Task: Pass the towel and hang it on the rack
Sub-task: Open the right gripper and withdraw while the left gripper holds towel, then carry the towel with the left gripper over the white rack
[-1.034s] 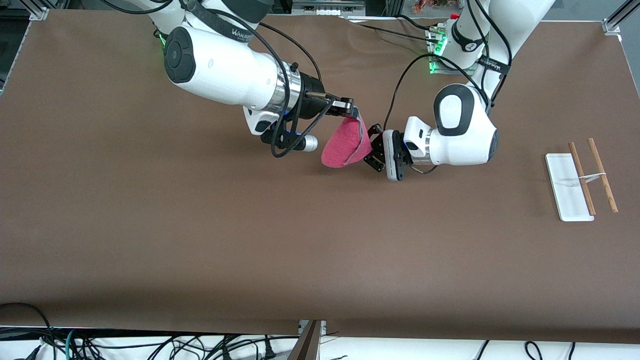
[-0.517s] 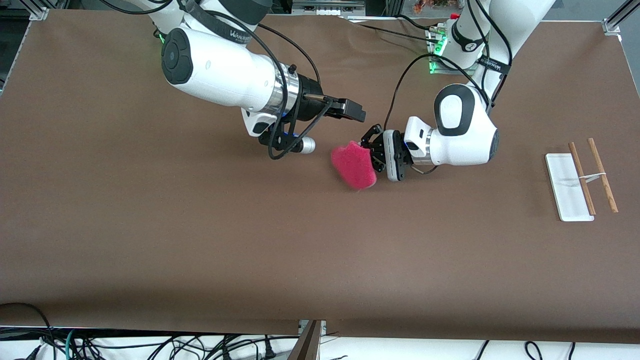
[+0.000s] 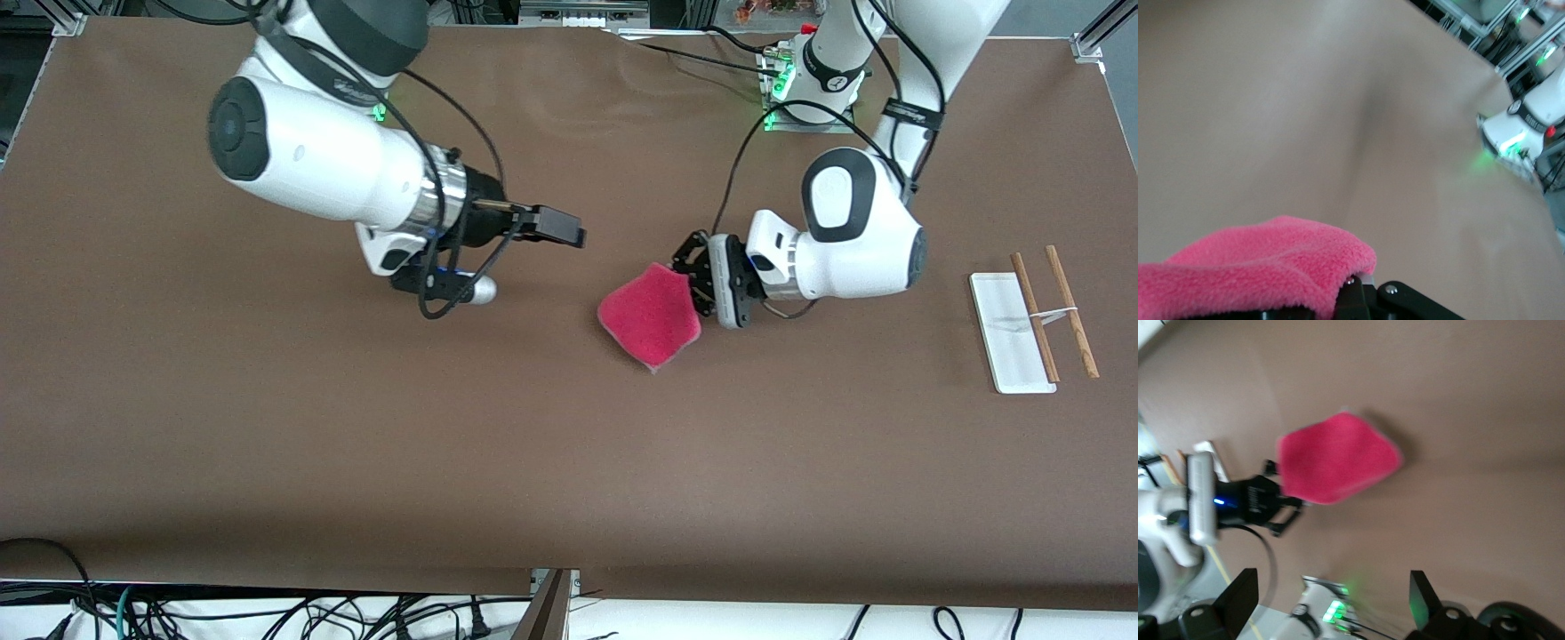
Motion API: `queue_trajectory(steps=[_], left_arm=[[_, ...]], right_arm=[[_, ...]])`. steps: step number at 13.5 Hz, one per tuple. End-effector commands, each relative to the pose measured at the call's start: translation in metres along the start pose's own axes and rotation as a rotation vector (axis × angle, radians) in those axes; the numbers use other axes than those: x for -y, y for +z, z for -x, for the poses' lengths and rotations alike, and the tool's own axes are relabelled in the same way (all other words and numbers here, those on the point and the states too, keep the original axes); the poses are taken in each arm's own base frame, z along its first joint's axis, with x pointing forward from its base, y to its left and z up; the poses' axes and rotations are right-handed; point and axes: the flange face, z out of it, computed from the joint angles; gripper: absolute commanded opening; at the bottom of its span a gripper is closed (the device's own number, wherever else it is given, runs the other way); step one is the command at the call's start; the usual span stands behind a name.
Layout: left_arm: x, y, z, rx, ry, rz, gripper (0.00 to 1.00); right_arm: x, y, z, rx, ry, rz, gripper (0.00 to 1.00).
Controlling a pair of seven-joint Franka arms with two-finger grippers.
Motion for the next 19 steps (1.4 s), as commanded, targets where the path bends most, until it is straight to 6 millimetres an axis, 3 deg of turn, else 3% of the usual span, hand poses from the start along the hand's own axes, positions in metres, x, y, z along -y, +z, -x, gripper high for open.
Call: queue_trajectory(steps=[1, 3, 5, 8, 12, 13, 15, 19], left_arm=[[0.012, -0.062, 0.005, 0.126, -0.015, 0.018, 0.0], [0.014, -0.11, 0.01, 0.255, -0.048, 0.048, 0.0], [0.016, -0.141, 0.028, 0.436, -0.086, 0.022, 0.0], [0.025, -0.189, 0.065, 0.554, -0.16, -0.002, 0.0], [0.036, -0.264, 0.109, 0.717, -0.271, -0.121, 0.0], [0.038, -0.28, 0.124, 0.747, -0.303, -0.147, 0.0], [0.041, -0.313, 0.148, 0.813, -0.353, -0.208, 0.0], [0.047, -0.372, 0.213, 0.834, -0.475, -0.3, 0.0]], right_arm=[[-0.043, -0.047, 0.002, 0.013, -0.095, 0.104, 1.0], [-0.081, -0.075, 0.008, 0.013, -0.128, 0.166, 1.0], [-0.114, -0.088, 0.019, -0.004, -0.203, 0.281, 1.0], [-0.15, -0.123, 0.038, -0.08, -0.271, 0.469, 1.0], [-0.206, -0.169, 0.015, -0.084, -0.43, 0.543, 1.0], [-0.221, -0.172, 0.009, -0.057, -0.448, 0.534, 1.0], [-0.231, -0.172, 0.007, -0.028, -0.451, 0.535, 1.0], [-0.254, -0.162, 0.026, -0.038, -0.303, 0.54, 1.0]])
